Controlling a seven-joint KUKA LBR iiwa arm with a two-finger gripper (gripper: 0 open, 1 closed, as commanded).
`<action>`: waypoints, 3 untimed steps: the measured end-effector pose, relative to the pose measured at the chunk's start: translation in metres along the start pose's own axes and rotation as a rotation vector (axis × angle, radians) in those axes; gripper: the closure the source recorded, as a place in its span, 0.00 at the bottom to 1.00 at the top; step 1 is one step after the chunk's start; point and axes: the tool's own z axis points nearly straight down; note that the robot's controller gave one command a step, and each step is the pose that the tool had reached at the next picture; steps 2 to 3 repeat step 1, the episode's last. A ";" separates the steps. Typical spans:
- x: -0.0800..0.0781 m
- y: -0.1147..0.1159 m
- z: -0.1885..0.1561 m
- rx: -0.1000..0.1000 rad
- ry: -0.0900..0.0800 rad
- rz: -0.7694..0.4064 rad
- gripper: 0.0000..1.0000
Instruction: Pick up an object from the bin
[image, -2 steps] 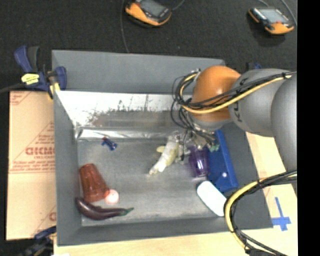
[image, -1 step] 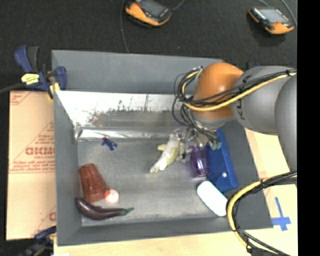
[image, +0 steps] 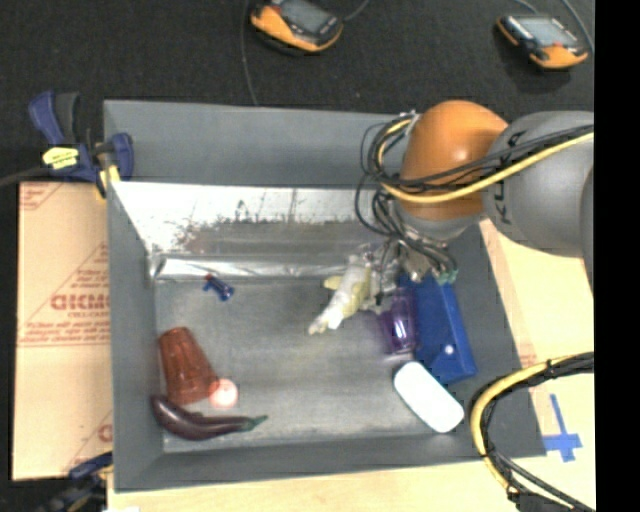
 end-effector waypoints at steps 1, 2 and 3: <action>-0.002 -0.001 -0.043 0.003 -0.006 0.000 1.00; -0.002 -0.001 -0.043 0.003 -0.006 0.000 1.00; -0.002 -0.001 -0.043 0.003 -0.006 0.000 1.00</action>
Offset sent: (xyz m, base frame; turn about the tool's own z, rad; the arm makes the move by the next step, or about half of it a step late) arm 0.0013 0.0002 0.0527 -0.0001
